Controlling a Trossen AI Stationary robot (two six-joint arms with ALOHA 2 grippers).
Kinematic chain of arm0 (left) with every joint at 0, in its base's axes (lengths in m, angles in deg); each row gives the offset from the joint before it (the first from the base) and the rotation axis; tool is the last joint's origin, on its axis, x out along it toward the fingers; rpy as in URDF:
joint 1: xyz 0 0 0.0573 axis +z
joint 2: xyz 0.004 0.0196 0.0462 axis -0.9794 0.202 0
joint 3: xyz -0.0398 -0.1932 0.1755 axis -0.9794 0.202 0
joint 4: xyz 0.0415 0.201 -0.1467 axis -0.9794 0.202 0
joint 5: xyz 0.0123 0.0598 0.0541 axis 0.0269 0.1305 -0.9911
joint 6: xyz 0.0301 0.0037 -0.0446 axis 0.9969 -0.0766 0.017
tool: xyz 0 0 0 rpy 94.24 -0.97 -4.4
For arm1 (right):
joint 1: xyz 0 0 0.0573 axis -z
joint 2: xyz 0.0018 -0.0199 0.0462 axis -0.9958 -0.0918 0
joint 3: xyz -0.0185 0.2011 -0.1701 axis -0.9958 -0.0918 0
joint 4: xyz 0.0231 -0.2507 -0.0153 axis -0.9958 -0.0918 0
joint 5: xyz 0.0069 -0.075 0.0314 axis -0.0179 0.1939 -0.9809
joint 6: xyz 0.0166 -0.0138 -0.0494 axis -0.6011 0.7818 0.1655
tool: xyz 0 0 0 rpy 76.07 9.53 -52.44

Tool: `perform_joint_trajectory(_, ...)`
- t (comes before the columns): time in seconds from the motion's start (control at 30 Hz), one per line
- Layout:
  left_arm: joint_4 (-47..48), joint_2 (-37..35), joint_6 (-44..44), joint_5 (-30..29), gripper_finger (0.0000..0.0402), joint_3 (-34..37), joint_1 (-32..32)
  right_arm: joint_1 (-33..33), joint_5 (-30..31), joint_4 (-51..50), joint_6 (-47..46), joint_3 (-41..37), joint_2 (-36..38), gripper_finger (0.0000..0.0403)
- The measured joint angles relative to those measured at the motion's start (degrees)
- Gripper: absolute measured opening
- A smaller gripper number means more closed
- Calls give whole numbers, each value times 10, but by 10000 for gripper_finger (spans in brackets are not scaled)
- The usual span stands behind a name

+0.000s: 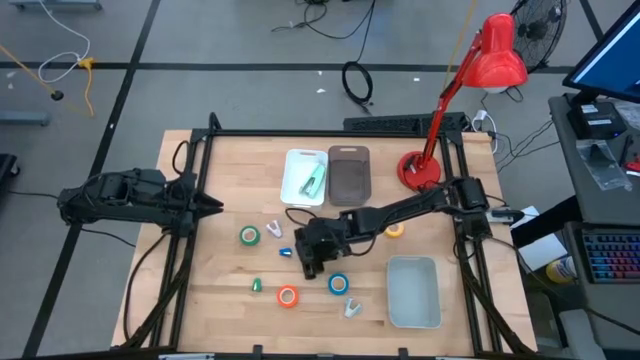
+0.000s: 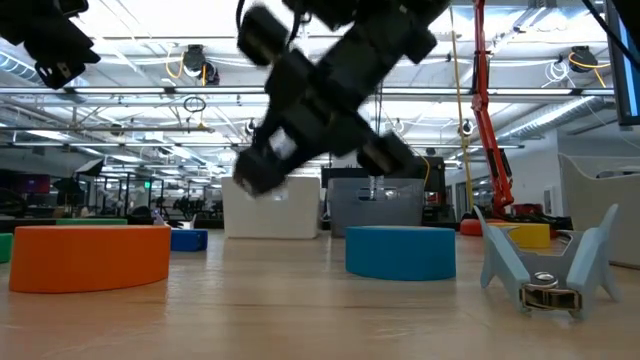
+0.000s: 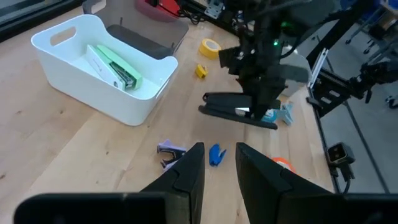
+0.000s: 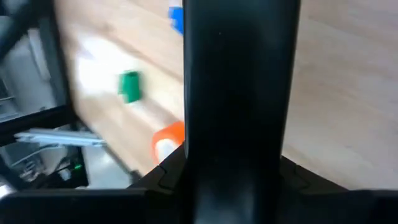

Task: Pick and place Stapler, Stapler remover, tape
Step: Put the black stapler into the white bin

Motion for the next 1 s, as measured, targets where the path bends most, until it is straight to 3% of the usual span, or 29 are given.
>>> perform_joint_trajectory(0.23, -111, 22, -13, 1, 93, 0, 0, 2, 104, 1, 63, 1, 76, 118)
perform_joint_trajectory(0.4, -213, 88, -15, 2, 93, 0, 0, 11, 174, 11, 140, 1, 104, 118)
perform_joint_trajectory(0.73, -388, 269, -39, 17, 93, 0, 1, 38, 189, 82, 283, 1, 111, 120)
perform_joint_trajectory(1.0, -481, 341, -102, 10, 93, 0, 36, 51, 192, 74, 388, 1, 110, 120)
